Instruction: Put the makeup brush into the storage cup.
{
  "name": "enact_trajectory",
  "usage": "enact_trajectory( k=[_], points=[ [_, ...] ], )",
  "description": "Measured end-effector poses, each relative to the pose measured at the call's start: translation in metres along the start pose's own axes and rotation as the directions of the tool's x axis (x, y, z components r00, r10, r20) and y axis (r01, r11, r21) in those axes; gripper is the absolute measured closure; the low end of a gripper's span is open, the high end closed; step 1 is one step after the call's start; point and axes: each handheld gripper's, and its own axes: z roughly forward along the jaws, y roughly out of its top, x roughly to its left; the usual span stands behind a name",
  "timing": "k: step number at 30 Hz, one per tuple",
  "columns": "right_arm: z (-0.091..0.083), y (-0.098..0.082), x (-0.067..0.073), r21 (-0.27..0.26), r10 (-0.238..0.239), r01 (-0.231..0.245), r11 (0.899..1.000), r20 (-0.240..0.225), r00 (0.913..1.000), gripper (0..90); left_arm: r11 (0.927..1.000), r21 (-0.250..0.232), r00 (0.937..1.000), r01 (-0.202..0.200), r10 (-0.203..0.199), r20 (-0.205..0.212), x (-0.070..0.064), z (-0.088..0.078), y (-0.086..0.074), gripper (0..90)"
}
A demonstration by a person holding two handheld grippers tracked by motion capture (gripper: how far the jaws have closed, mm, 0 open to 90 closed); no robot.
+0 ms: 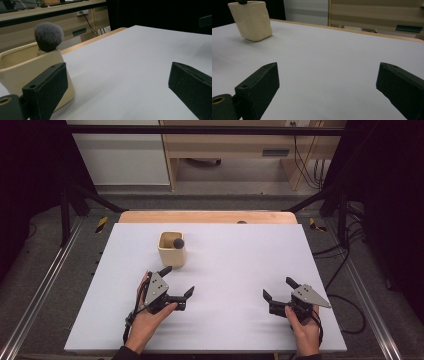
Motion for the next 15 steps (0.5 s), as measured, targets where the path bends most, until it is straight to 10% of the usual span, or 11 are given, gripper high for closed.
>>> enact_trajectory(
  k=[15],
  points=[
    [0.0,0.0,0.001,0.001,-0.006,0.006,1.0,0.0,1.0,5.0,1.0,-0.002,0.9997,0.009,-0.009,-0.022,0.018,-0.027,-0.008,2.3]
  ],
)
